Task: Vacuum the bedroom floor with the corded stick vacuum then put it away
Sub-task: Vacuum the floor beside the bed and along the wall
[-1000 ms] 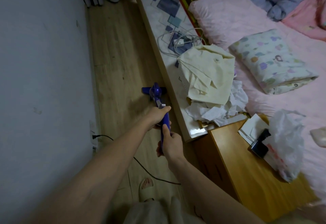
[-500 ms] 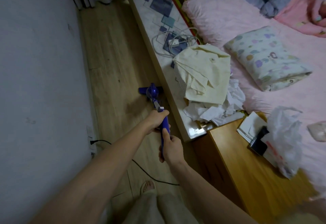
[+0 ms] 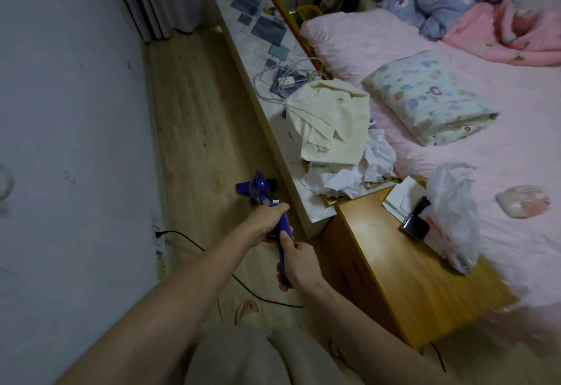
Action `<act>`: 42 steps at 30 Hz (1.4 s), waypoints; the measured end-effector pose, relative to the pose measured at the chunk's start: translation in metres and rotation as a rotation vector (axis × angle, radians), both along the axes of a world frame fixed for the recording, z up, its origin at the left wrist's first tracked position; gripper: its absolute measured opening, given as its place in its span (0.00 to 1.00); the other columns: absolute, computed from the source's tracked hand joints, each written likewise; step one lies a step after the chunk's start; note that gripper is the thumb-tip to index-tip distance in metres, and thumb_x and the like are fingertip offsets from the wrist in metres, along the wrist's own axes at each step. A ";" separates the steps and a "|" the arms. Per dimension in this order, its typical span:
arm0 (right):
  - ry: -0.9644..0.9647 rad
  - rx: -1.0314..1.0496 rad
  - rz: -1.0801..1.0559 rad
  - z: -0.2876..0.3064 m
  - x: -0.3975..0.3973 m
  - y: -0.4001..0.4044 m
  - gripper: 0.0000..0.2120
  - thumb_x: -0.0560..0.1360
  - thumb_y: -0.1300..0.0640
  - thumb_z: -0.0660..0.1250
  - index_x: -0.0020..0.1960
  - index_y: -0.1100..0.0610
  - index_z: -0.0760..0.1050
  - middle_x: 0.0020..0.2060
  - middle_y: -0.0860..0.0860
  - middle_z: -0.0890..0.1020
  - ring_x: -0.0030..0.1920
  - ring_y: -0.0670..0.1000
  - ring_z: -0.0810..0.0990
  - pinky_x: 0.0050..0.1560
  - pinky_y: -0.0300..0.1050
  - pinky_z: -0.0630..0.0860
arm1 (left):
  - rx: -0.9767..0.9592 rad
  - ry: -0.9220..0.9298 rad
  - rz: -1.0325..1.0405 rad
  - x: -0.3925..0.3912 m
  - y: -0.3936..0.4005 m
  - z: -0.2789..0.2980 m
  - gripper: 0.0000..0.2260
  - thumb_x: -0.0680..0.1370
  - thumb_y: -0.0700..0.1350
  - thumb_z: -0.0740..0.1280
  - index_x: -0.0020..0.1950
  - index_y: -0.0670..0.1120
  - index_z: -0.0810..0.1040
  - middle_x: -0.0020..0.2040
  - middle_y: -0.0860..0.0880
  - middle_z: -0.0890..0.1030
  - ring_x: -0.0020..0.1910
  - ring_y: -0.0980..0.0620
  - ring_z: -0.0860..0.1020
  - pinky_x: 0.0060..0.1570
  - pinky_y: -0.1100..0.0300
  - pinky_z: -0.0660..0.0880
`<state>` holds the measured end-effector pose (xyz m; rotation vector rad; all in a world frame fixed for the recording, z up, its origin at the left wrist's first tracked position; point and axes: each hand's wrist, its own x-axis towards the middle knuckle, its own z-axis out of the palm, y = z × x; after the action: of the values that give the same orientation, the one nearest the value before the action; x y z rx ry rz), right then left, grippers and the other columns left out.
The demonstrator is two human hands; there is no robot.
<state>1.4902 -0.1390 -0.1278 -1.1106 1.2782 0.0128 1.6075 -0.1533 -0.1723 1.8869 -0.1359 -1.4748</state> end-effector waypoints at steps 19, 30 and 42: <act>0.108 -0.243 0.296 0.042 -0.112 -0.021 0.19 0.81 0.46 0.58 0.43 0.60 0.73 0.28 0.52 0.75 0.21 0.45 0.71 0.22 0.36 0.69 | -0.037 0.159 0.208 -0.104 0.005 0.037 0.09 0.82 0.47 0.61 0.47 0.41 0.70 0.48 0.40 0.80 0.45 0.46 0.81 0.44 0.53 0.79; 0.130 -0.243 0.294 0.004 -0.061 -0.074 0.21 0.80 0.42 0.57 0.41 0.58 0.74 0.25 0.49 0.73 0.19 0.44 0.69 0.22 0.34 0.67 | -0.047 0.204 0.260 -0.049 -0.048 -0.004 0.11 0.81 0.48 0.62 0.55 0.41 0.69 0.58 0.37 0.79 0.55 0.41 0.80 0.58 0.47 0.76; 0.150 -0.261 0.290 -0.038 0.070 -0.137 0.22 0.80 0.40 0.56 0.45 0.59 0.73 0.31 0.53 0.75 0.24 0.47 0.72 0.23 0.37 0.70 | -0.036 0.252 0.277 0.081 -0.116 -0.029 0.10 0.82 0.48 0.62 0.46 0.42 0.68 0.42 0.41 0.77 0.38 0.45 0.78 0.51 0.46 0.78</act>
<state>1.5600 -0.2761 -0.1654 -1.5378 1.2650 0.1532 1.6889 -0.2696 -0.2015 1.6008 0.2079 -1.4891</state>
